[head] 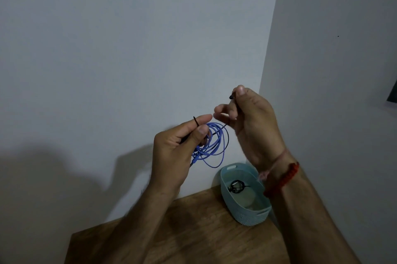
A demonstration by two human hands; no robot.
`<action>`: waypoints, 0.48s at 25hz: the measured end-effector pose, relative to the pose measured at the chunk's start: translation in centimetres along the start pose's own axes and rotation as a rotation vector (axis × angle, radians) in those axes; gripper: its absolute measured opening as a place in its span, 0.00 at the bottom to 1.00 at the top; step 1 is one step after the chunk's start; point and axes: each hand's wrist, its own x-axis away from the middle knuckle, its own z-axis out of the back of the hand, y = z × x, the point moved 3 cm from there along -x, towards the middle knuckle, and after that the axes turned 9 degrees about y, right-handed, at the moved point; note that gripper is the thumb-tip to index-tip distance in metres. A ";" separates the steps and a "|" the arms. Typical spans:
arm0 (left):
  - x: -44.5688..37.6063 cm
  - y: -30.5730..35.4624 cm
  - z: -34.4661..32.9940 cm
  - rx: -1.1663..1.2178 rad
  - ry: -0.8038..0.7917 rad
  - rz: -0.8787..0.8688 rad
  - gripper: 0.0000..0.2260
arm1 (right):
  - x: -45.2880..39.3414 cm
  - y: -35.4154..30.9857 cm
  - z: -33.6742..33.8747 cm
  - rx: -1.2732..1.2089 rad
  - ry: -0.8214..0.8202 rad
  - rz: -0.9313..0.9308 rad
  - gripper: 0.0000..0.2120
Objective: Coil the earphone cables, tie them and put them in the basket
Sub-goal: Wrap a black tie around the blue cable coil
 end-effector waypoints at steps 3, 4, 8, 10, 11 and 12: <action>0.3 -0.5 -0.1 0.001 0.071 -0.020 0.11 | 1.3 2.3 -1.1 -0.101 0.115 -0.081 0.10; 0.4 -0.6 -0.1 -0.005 0.113 -0.030 0.11 | 1.9 2.9 -1.4 -0.055 0.172 -0.040 0.10; 1.1 -0.3 -0.1 -0.026 0.238 -0.076 0.12 | 3.6 4.1 -2.4 0.046 0.273 0.117 0.08; 1.2 0.1 0.1 -0.072 0.239 -0.115 0.13 | 3.4 4.1 -2.3 0.087 0.233 0.147 0.06; 1.1 0.2 0.5 -0.092 0.220 -0.126 0.13 | 3.1 3.9 -1.9 0.105 0.199 0.151 0.05; 0.9 0.2 0.9 -0.108 0.190 -0.129 0.12 | 2.5 3.6 -1.4 0.118 0.168 0.147 0.05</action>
